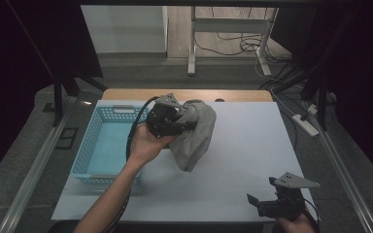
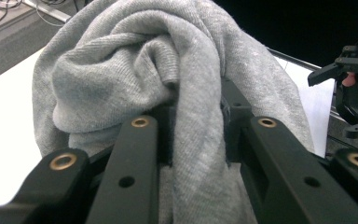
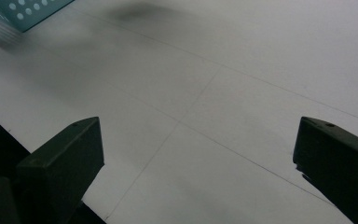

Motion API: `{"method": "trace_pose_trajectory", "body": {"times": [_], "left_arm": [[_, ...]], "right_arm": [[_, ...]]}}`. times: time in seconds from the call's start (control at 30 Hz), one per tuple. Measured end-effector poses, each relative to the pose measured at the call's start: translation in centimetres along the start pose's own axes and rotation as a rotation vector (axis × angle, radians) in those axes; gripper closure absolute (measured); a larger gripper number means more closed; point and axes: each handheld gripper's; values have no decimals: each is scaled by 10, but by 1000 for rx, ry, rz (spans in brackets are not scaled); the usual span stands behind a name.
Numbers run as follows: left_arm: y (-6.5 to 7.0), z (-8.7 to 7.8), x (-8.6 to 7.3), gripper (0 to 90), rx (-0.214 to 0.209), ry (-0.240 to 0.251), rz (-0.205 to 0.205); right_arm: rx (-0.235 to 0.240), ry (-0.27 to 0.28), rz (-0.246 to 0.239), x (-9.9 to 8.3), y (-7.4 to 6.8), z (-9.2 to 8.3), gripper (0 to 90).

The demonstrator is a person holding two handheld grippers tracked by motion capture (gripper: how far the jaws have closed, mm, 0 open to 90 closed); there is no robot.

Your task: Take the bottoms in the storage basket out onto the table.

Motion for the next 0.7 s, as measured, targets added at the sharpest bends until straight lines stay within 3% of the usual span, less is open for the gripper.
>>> {"method": "trace_pose_trajectory", "body": {"times": [0.5, 0.7], "left_arm": [[-10, 34, -10, 731, -16, -51, -38], [-12, 41, -12, 730, -17, -57, -44]], "right_arm": [[0, 2, -1, 0, 0, 0, 23], [1, 2, -3, 0, 0, -1, 22]]}}
Point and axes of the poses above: each handheld gripper's, and its own axes: z roughly forward along the jaws, x roughly out of its top, y roughly to its right, and after that the axes turned 1 degree about -x, right-handed
